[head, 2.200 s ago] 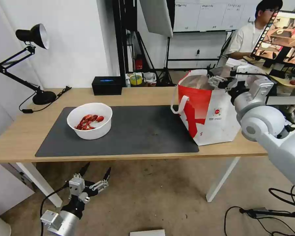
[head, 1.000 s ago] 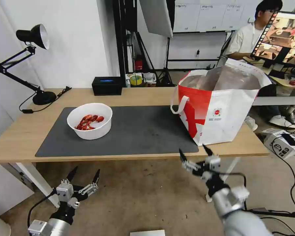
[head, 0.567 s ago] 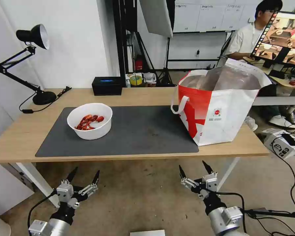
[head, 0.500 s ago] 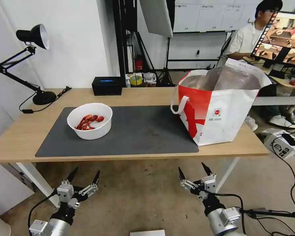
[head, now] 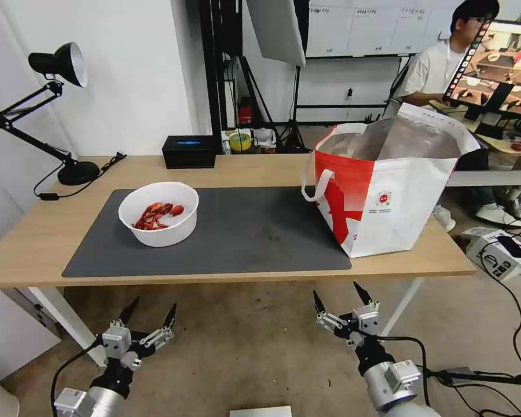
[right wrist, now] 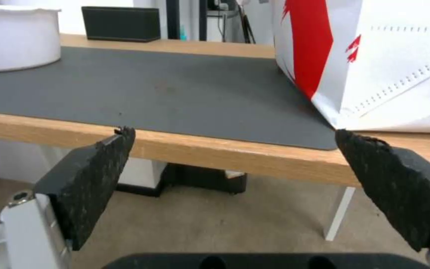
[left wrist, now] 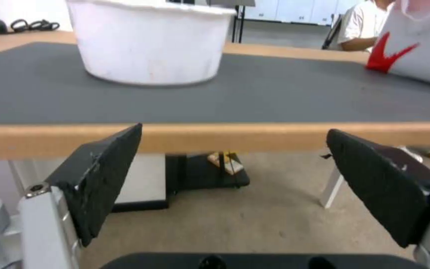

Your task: Pick up the trash from the table and place it into the takeout bag.

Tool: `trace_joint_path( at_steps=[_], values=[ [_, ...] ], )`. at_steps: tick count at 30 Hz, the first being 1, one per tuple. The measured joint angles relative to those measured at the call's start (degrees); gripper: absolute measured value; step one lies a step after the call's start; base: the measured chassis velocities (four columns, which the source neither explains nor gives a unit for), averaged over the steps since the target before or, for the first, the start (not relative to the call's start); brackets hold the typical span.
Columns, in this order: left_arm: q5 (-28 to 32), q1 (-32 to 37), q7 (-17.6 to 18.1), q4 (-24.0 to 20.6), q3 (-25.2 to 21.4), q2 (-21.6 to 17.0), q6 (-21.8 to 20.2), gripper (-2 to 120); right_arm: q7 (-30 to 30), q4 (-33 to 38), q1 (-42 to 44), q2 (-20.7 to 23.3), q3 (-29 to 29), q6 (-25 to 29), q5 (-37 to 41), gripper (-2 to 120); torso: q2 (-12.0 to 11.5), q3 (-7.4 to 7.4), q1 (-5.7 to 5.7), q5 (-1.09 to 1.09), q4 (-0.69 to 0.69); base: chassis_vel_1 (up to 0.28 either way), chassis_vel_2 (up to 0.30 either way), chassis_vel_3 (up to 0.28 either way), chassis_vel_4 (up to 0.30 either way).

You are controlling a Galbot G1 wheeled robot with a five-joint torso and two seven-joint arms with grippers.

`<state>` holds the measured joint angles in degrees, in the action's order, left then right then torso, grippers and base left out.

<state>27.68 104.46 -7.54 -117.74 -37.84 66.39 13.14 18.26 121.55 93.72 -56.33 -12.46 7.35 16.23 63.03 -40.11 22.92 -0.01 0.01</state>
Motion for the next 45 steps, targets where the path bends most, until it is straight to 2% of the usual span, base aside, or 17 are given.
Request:
trace_joint_path(
  at_steps=[6, 9, 10, 13, 15, 16, 19, 21, 22, 25, 26, 29, 33, 34, 38, 40, 45],
  values=[
    [5.02, -2.74, 2.06, -1.60, -1.93, -4.93, -3.18, 100, 0.03, 0.00, -0.01, 0.02, 0.00, -0.03, 0.04, 100, -0.01, 0.00, 0.00, -0.01, 0.00, 0.000, 0.000, 0.000, 0.000],
    [10.34, -4.82, 3.39, -3.08, -5.69, -12.32, -8.05, 100, 0.05, 0.01, -0.03, 0.04, 0.00, -0.05, 0.08, 100, -0.01, 0.00, 0.00, 0.00, 0.00, 0.000, 0.000, 0.000, 0.000],
    [10.34, -4.82, 3.39, -3.08, -5.69, -12.32, -8.05, 100, 0.05, 0.01, -0.03, 0.04, 0.00, -0.05, 0.08, 100, -0.01, 0.00, 0.00, 0.00, 0.00, 0.000, 0.000, 0.000, 0.000],
    [16.44, -7.65, 6.31, -3.30, -7.67, -19.36, -11.61, 100, 0.08, 0.01, -0.04, 0.05, -0.01, -0.07, 0.10, 100, -0.01, 0.00, 0.00, 0.00, -0.01, 0.000, 0.000, 0.000, 0.000],
    [17.52, -8.35, 6.69, -3.29, -7.94, -20.66, -12.63, 100, 0.08, 0.01, -0.05, 0.04, -0.01, -0.08, 0.11, 100, 0.00, -0.01, 0.00, 0.00, -0.01, 0.000, 0.000, 0.000, 0.000],
    [19.47, -10.47, 7.63, -3.04, -8.36, -23.57, -15.73, 100, 0.08, 0.02, -0.05, 0.05, -0.01, -0.09, 0.12, 100, -0.01, 0.00, 0.00, 0.00, 0.00, 0.000, 0.000, 0.000, 0.000],
    [22.52, -13.95, 9.82, -2.36, -7.70, -27.27, -19.56, 100, 0.09, 0.03, -0.06, 0.05, -0.01, -0.10, 0.13, 100, -0.01, 0.00, 0.00, 0.00, 0.00, 0.000, 0.000, 0.000, 0.000],
    [27.96, -18.16, 12.12, -1.20, -5.69, -31.17, -23.24, 100, 0.09, 0.03, -0.07, 0.06, -0.01, -0.11, 0.14, 100, -0.01, 0.00, 0.01, -0.01, 0.00, 0.000, 0.000, 0.000, 0.000],
    [27.96, -18.16, 12.12, -1.20, -5.69, -31.17, -23.24, 100, 0.09, 0.03, -0.07, 0.06, -0.01, -0.11, 0.14, 100, -0.01, 0.00, 0.01, -0.01, 0.00, 0.000, 0.000, 0.000, 0.000],
    [37.46, -26.35, 14.31, 1.98, -1.16, -36.51, -29.63, 100, 0.11, 0.04, -0.08, 0.06, -0.02, -0.12, 0.15, 100, -0.01, -0.01, 0.00, -0.01, -0.01, 0.000, 0.000, 0.000, 0.000],
    [37.46, -26.35, 14.31, 1.98, -1.16, -36.51, -29.63, 100, 0.11, 0.04, -0.08, 0.06, -0.02, -0.12, 0.15, 100, -0.01, -0.01, 0.00, -0.01, -0.01, 0.000, 0.000, 0.000, 0.000],
    [43.33, -36.04, 14.81, 5.84, 4.25, -40.00, -36.03, 100, 0.10, 0.07, -0.08, 0.06, -0.01, -0.12, 0.15, 100, -0.01, -0.01, 0.01, 0.01, -0.01, 0.000, 0.000, 0.000, 0.000],
    [44.52, -44.05, 14.83, 9.93, 9.63, -41.85, -39.58, 100, 0.10, 0.08, -0.08, 0.06, -0.02, -0.12, 0.16, 100, -0.01, -0.01, 0.01, 0.01, -0.01, 0.000, 0.000, 0.000, 0.000],
    [44.52, -44.05, 14.83, 9.93, 9.63, -41.85, -39.58, 100, 0.10, 0.08, -0.08, 0.06, -0.02, -0.12, 0.16, 100, -0.01, -0.01, 0.01, 0.01, -0.01, 0.000, 0.000, 0.000, 0.000],
    [45.78, -48.42, 14.86, 12.71, 11.69, -41.97, -45.78, 100, 0.10, 0.09, -0.08, 0.06, -0.02, -0.13, 0.16, 100, -0.01, 0.00, 0.01, 0.01, -0.01, 0.000, 0.000, 0.000, 0.000],
    [48.02, -49.71, 16.59, 14.01, 12.44, -41.86, -49.24, 100, 0.10, 0.10, -0.08, 0.06, -0.02, -0.12, 0.16, 100, -0.01, 0.00, 0.01, 0.01, -0.01, 0.000, 0.000, 0.000, 0.000],
    [50.72, -51.35, 17.54, 16.80, 13.04, -40.17, -52.01, 100, 0.10, 0.10, -0.08, 0.06, -0.02, -0.12, 0.16, 100, -0.01, 0.00, 0.00, 0.00, 0.00, 0.000, 0.000, 0.000, 0.000]
  ],
)
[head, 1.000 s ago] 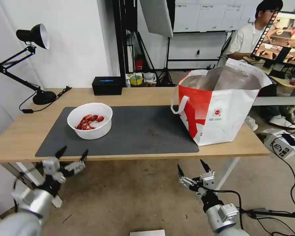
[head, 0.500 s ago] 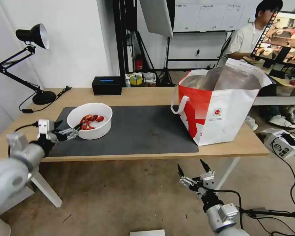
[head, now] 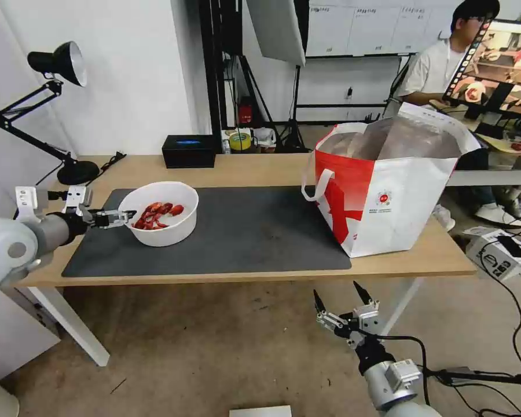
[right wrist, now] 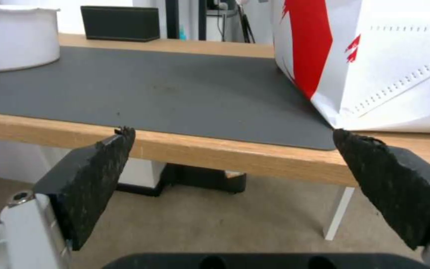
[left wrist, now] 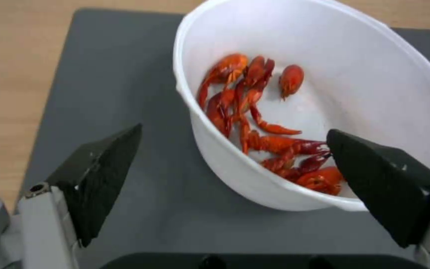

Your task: Pick up the trash from the table and place it into the takeout bag.

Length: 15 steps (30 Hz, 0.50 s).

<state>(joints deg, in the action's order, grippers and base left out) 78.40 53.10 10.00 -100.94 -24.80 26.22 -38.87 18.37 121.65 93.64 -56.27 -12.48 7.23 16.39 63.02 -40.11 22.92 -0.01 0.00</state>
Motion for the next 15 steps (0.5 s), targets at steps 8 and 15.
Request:
trace_joint_path(
  at_steps=[8, 15],
  values=[
    [5.53, -6.17, 6.06, 3.14, 5.22, 2.58, -1.67, 100, 0.00, 0.00, 0.00, 0.00, 0.00, 0.00, 0.00, 100, 0.00, 0.00, -0.01, 0.00, -0.01, 0.000, 0.000, 0.000, 0.000],
    [6.90, -12.68, 9.77, 7.04, 11.03, 3.45, -2.43, 100, 0.00, 0.00, 0.00, 0.00, 0.00, 0.00, 0.00, 100, 0.00, 0.00, -0.01, 0.01, 0.00, 0.000, 0.000, 0.000, 0.000]
  ],
)
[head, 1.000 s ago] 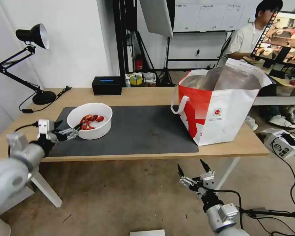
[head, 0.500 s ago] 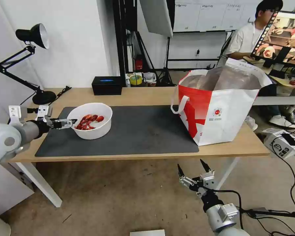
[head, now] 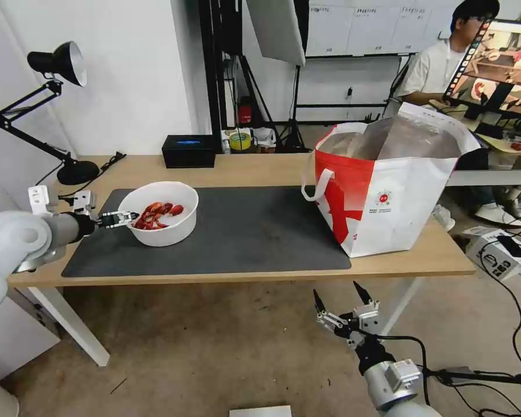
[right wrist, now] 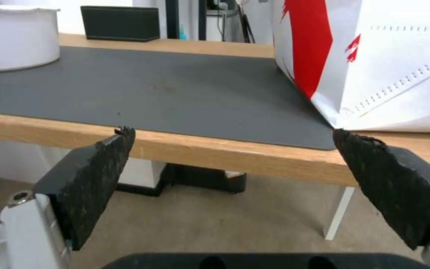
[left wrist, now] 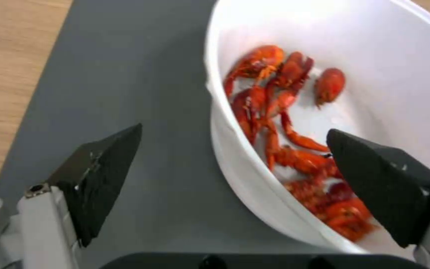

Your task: Pick up the trash from the table and place it into the takeout bag.

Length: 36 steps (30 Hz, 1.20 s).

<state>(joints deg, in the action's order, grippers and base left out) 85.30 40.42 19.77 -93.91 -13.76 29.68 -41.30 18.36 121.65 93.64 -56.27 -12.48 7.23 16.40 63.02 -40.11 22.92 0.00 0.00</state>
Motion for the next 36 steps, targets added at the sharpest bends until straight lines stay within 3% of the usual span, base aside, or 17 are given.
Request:
trace_joint_path(
  at_steps=[10, 22, 26, 36],
  values=[
    [4.01, -9.24, 3.86, 5.91, 7.63, 2.15, -1.06, 100, 0.00, 0.00, 0.00, 0.00, 0.00, 0.00, 0.00, 100, 0.00, 0.00, 0.00, 0.01, -0.01, 0.000, 0.000, 0.000, 0.000],
    [4.31, -12.25, 5.55, 8.84, 10.60, 3.98, -0.97, 100, 0.00, 0.00, 0.00, 0.00, 0.00, 0.00, 0.00, 100, 0.00, 0.00, 0.00, -0.01, -0.01, 0.000, 0.000, 0.000, 0.000],
    [4.29, -12.68, 5.37, 9.16, 11.21, 4.03, -0.94, 93, 0.00, 0.00, 0.00, 0.00, 0.00, 0.00, 0.00, 100, 0.00, 0.00, 0.00, 0.00, 0.00, 0.000, 0.000, 0.000, 0.000],
    [2.27, -12.06, 4.35, 9.37, 12.47, 4.34, -0.79, 58, 0.00, 0.00, 0.00, 0.00, 0.00, 0.00, 0.00, 100, 0.01, 0.01, 0.00, 0.02, 0.00, 0.000, 0.000, 0.000, 0.000]
  ],
)
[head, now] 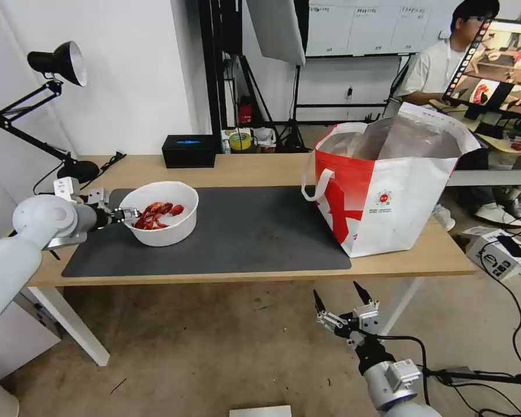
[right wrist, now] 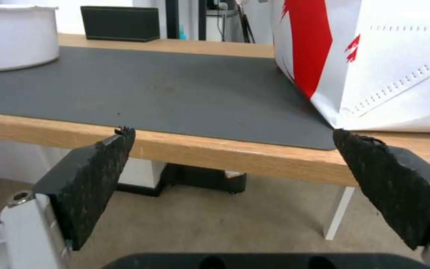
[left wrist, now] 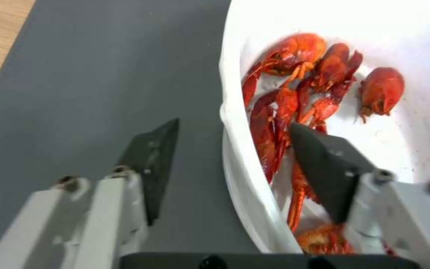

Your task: Pick up the trash from the table and place it into the takeout bag.

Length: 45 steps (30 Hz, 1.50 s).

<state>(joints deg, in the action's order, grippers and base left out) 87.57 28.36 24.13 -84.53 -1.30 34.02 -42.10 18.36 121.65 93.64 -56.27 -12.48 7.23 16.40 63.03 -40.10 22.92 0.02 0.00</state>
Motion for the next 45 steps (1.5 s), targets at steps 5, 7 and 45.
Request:
trace_joint_path(
  at_steps=[5, 7, 45],
  values=[
    [-0.60, -0.53, -0.09, -0.08, 1.09, 0.08, 0.24, 37, 0.00, 0.00, 0.00, 0.00, 0.00, 0.00, 0.00, 100, 0.00, 0.00, 0.00, 0.00, 0.01, 0.000, 0.000, 0.000, 0.000],
    [-0.64, -0.64, -0.10, -0.15, 1.31, 0.05, 0.25, 33, 0.00, 0.00, 0.00, 0.00, 0.00, 0.00, 0.00, 100, 0.00, 0.00, 0.00, 0.00, 0.01, 0.000, 0.000, 0.000, 0.000],
    [7.18, -12.96, 8.36, -9.94, 4.45, 5.09, 3.17, 0, 0.00, 0.00, -0.01, 0.00, 0.00, 0.00, 0.00, 100, 0.00, -0.01, 0.00, -0.02, 0.00, 0.000, 0.000, 0.000, 0.000]
  ],
)
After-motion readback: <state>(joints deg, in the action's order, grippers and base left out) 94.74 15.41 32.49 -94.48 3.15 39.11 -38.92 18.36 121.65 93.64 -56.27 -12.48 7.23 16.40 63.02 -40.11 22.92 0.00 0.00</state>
